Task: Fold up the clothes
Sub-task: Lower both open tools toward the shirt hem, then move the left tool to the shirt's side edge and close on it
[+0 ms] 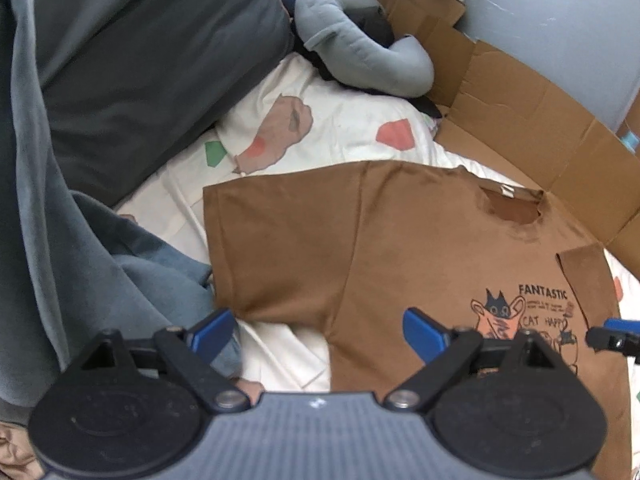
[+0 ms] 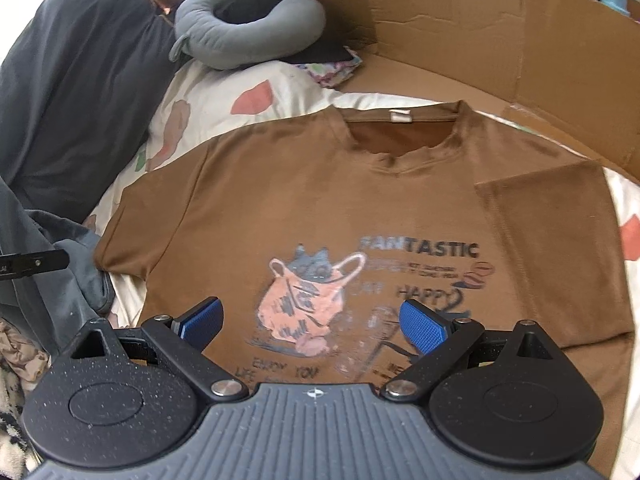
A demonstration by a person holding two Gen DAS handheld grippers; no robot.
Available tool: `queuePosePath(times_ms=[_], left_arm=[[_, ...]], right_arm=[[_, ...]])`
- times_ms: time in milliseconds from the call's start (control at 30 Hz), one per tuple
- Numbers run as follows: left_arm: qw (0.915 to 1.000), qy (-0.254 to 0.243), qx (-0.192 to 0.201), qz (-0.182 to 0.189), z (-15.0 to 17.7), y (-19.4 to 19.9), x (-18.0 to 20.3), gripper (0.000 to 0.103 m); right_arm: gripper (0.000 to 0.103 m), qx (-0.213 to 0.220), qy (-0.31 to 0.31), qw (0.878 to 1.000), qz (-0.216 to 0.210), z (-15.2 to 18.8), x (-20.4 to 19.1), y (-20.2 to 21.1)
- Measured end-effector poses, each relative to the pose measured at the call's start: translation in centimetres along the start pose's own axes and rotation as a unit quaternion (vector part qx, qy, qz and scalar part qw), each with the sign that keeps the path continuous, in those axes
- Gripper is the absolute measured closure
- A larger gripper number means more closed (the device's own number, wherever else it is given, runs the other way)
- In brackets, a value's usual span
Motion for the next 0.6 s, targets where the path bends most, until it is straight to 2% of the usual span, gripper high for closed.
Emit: queuePosePath(times_ms=[400, 600], left_arm=[[0.9999, 0.001, 0.012, 0.004, 0.2, -2.9, -1.1, 0.01], [0.9994, 0.005, 0.033, 0.003, 0.3, -3.4, -1.9, 0.01]], right_arm=[[0.005, 0.034, 0.032, 0.998, -0.029, 0.8, -2.6, -3.9], [0.006, 0.024, 0.025, 0.998, -0.057, 2.4, -3.6, -5.9]])
Point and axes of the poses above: each gripper's, at about its wrist camera, not at the fingertips, and y roughly against the way its jaws point, x to its right, z to its underside, the point moved 10 cm from there along -y, roughly the way its jaws point, and after that the axes turned 9 degrees about y, right-handed, at the moved point
